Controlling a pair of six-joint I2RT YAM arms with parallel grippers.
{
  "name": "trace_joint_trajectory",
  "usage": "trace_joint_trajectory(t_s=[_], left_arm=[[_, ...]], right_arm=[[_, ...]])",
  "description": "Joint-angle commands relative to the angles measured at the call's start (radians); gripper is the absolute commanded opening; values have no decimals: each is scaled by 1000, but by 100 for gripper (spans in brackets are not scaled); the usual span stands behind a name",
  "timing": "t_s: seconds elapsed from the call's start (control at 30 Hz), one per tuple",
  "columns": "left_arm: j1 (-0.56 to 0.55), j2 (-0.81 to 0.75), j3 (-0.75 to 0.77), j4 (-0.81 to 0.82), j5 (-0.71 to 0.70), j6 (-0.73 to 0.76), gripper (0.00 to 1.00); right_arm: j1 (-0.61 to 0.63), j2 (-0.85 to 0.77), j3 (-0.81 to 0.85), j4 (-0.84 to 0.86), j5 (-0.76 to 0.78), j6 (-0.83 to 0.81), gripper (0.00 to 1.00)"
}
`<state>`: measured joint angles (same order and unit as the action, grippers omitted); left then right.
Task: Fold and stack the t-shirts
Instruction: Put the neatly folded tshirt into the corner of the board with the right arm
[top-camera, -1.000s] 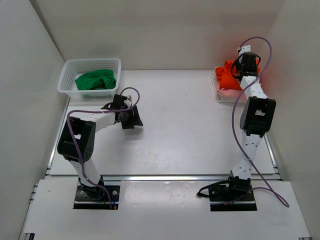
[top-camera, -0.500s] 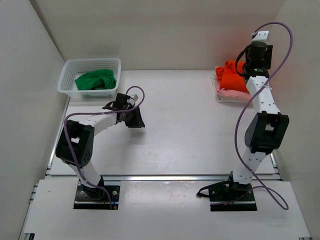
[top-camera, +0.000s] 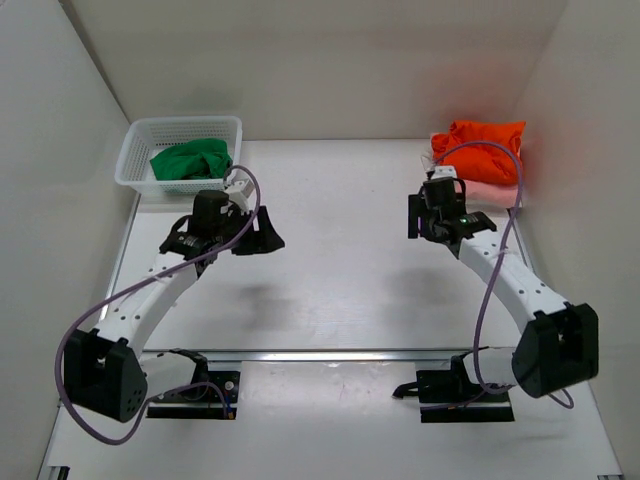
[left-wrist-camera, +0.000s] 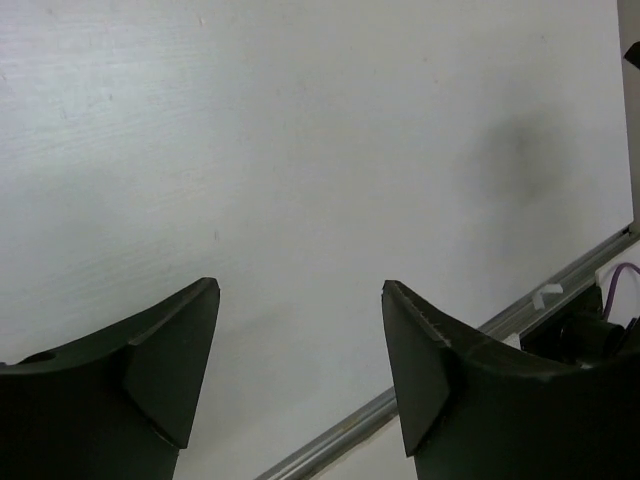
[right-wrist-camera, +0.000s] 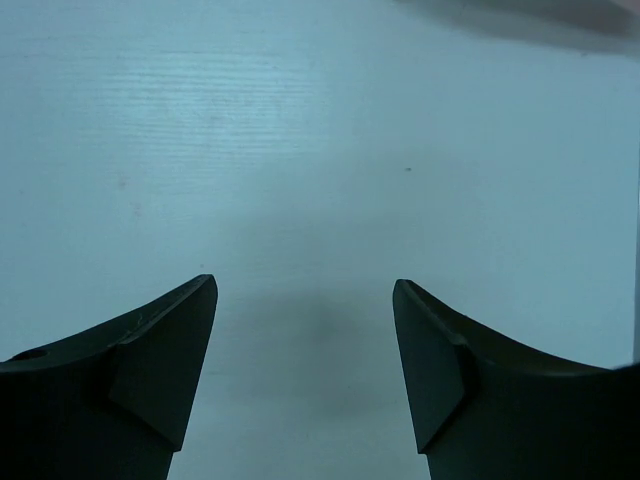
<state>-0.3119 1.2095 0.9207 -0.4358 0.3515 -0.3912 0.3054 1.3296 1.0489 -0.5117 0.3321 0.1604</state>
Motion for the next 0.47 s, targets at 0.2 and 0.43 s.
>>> trace_joint_trajectory(t_s=[0.2, 0.43], left_arm=[[-13, -90, -148, -15, 3, 25, 99], [-12, -84, -137, 8, 27, 31, 99]], right_arm=[[-135, -194, -72, -2, -128, 70, 69], [-154, -227, -86, -5, -156, 62, 70]])
